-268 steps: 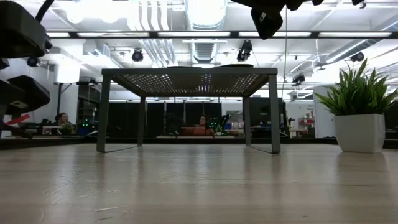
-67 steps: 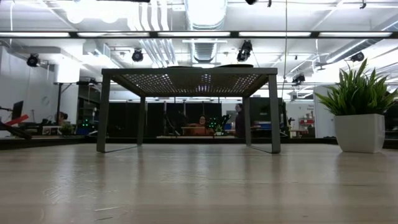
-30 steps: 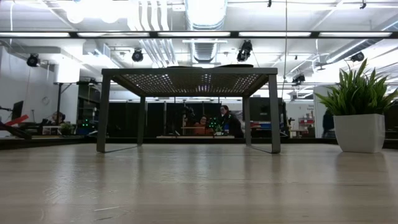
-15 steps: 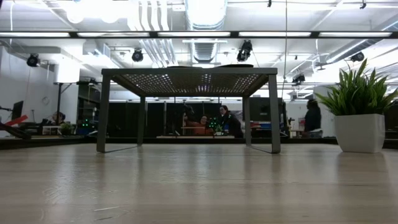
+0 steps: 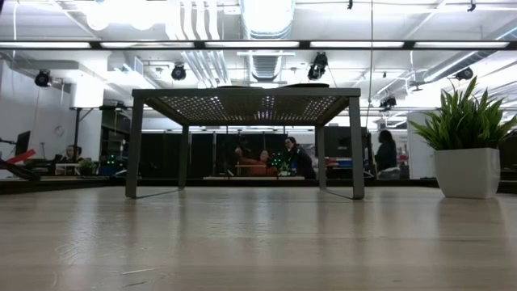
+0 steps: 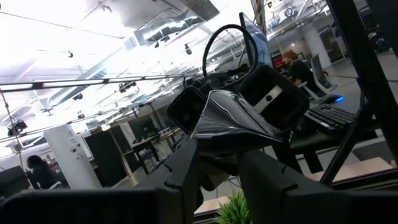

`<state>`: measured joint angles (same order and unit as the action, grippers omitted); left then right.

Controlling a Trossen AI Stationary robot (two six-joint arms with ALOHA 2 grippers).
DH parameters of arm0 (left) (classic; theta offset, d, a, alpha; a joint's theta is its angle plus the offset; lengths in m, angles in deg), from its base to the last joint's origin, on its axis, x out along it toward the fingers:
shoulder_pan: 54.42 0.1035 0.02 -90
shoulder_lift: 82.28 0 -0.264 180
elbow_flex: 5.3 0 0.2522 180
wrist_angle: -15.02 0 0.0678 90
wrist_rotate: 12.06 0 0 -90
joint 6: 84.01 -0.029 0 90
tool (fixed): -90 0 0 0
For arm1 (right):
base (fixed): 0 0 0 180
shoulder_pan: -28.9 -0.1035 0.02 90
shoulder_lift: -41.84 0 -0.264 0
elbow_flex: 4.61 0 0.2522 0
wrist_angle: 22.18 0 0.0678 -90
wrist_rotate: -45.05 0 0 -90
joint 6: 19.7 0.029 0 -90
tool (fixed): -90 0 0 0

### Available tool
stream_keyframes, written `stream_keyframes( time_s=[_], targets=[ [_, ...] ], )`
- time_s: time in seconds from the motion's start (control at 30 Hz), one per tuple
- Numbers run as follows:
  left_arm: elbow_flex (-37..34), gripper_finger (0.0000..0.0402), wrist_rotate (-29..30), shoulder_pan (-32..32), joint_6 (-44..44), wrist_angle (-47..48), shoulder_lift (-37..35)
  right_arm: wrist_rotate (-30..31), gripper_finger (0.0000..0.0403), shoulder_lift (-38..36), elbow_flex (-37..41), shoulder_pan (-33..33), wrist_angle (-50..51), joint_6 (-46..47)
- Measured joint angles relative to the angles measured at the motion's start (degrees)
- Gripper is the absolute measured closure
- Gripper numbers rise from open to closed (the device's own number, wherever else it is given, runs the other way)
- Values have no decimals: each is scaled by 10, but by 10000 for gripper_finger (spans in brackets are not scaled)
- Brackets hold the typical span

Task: Pick & Place Mini shaped plates
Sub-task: Stack the drop-shaped plate on top of the drop-shaped plate on the shelf

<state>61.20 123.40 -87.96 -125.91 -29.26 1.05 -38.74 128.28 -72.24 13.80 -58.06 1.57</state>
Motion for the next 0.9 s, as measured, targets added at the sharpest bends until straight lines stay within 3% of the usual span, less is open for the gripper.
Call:
stream_keyframes(
  time_s=[0.4,0.73,0.9],
  targets=[
    [0,395,2,4,-1,-3,0,-1,394,0,5,1,12,-3],
    [1,401,11,5,-2,2,0,45,394,1,5,2,99,-24],
    [1,401,94,5,-10,2,-3,47,385,0,5,2,148,-52]
  ],
)
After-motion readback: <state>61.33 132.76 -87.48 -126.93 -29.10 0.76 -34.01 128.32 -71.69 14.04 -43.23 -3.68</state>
